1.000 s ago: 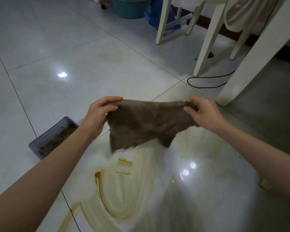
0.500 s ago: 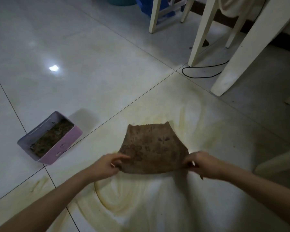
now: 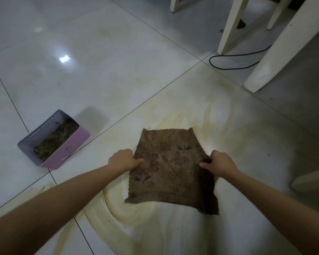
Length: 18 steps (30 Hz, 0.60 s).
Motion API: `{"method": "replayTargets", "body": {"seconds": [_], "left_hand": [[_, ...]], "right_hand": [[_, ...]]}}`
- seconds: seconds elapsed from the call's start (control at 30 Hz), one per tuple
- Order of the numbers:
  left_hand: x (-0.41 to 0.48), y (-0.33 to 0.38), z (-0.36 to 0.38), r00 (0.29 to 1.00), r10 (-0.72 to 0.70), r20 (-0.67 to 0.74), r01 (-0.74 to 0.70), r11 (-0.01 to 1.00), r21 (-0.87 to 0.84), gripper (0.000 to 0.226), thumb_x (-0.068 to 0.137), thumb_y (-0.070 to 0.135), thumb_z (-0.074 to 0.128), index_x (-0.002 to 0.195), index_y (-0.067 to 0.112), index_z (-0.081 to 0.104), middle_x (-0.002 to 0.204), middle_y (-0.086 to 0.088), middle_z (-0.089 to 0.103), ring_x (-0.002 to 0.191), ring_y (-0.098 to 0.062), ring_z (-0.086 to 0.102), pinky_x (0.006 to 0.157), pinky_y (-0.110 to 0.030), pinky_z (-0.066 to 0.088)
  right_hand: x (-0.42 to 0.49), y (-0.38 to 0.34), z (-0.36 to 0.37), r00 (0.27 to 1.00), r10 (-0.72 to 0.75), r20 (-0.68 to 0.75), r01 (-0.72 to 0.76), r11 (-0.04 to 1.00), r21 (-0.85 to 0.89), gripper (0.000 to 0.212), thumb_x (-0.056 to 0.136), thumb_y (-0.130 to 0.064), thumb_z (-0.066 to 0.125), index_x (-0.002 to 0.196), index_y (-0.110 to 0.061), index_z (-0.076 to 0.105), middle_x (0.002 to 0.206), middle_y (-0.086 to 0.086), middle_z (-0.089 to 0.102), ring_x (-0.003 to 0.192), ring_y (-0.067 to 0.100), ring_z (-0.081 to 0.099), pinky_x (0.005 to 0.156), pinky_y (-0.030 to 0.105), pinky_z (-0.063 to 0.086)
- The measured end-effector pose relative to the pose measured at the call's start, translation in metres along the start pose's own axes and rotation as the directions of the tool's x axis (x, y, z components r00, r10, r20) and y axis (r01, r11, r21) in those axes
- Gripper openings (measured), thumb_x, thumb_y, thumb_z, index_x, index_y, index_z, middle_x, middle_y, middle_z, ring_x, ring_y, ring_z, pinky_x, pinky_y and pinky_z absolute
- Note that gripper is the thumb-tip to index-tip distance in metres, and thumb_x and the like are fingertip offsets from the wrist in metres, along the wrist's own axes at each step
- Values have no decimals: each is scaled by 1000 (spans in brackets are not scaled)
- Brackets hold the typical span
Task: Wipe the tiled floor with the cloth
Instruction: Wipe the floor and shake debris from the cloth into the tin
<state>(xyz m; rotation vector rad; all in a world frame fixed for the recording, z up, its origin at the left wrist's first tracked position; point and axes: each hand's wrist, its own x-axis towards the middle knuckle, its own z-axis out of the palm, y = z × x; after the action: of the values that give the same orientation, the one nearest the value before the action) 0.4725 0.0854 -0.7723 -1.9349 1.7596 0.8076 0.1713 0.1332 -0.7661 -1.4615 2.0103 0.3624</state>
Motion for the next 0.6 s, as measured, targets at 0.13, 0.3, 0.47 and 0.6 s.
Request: {"method": "replayTargets", "body": {"seconds": [0.13,0.3,0.47,0.6], "left_hand": [[6,4,26,984,-165,-60,140,945,-296,43,86,50,64,74,8,62,69,-1,58,65,-19,57,58,-27,43],[-1,2,29,974,-163,-158,72,882,-466,29,90,31,63,69,13,63,72,-6,62,63,-16,55,57,-27,41],[-22,-15,-9,993,-103,-51,-11,363,-932,25,87,13,69,106,9,54,86,-12,64,67,-16,63,51,-18,51],[-30,-19,-55,981,30,-192,-192,287,-938,36,86,2,67,118,12,55,97,-10,67,81,-14,64,68,-17,52]], "right_hand": [[-7,-11,36,993,-6,-121,34,972,234,12,91,-18,60,84,-12,52,88,6,57,76,19,54,63,26,43],[-11,-4,21,996,76,-39,-21,666,745,15,88,-12,67,84,-13,52,83,7,58,72,19,56,56,25,41],[-21,-2,-10,991,93,-93,42,443,896,28,86,-5,69,109,-13,53,87,7,63,74,16,62,58,20,49],[-20,-7,-45,959,126,-254,176,438,882,28,89,-7,66,113,-17,55,84,4,60,75,15,60,73,28,52]]}}
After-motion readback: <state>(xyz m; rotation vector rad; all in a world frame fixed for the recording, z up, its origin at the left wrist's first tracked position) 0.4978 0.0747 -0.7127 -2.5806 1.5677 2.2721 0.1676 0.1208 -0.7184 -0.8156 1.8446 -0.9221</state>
